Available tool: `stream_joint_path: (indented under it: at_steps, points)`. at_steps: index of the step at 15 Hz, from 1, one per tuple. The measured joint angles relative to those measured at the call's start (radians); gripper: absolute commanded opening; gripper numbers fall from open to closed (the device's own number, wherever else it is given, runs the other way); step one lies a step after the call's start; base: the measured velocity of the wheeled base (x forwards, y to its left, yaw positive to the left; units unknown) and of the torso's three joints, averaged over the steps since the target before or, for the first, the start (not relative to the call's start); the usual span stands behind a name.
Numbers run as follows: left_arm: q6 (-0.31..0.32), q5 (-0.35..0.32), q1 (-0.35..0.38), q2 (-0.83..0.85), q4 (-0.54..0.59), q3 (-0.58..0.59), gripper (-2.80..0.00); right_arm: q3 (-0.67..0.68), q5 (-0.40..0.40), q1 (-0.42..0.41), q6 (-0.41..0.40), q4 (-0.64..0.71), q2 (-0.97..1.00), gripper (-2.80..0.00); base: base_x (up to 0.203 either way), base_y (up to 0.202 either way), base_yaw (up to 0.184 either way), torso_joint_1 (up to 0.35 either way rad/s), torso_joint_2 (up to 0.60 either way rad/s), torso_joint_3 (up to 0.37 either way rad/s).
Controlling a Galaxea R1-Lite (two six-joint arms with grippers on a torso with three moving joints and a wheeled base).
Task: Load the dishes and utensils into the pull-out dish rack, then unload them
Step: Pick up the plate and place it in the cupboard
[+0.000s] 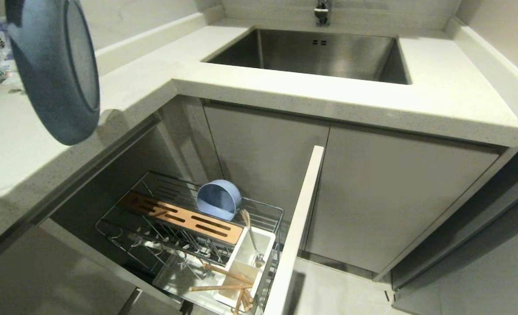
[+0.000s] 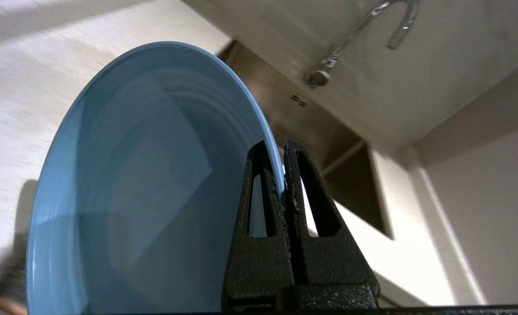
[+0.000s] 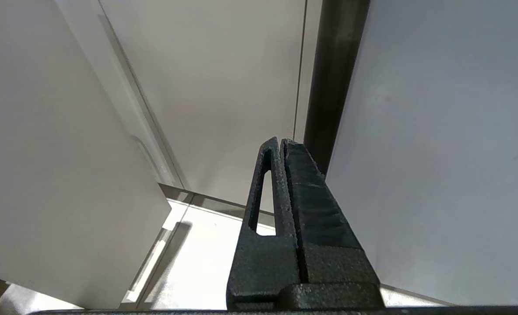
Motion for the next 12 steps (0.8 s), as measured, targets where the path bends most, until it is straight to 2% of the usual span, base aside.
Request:
stream_joint_path:
  at_steps: [4,8,12]
  points:
    - [-0.133,0.097,-0.054,0.043,-0.037,0.06,-2.8,0.0,0.0,0.0,0.0,0.0,0.0,-2.8,0.0,0.0,0.0,0.0,0.0,0.0]
    - [-0.316,0.209,-0.059,0.061,-0.033,0.154,-2.8,0.0,0.0,0.0,0.0,0.0,0.0,-2.8,0.0,0.0,0.0,0.0,0.0,0.0]
    - [-0.529,0.222,-0.056,0.069,-0.037,0.332,-2.8,0.0,0.0,0.0,0.0,0.0,0.0,-2.8,0.0,0.0,0.0,0.0,0.0,0.0]
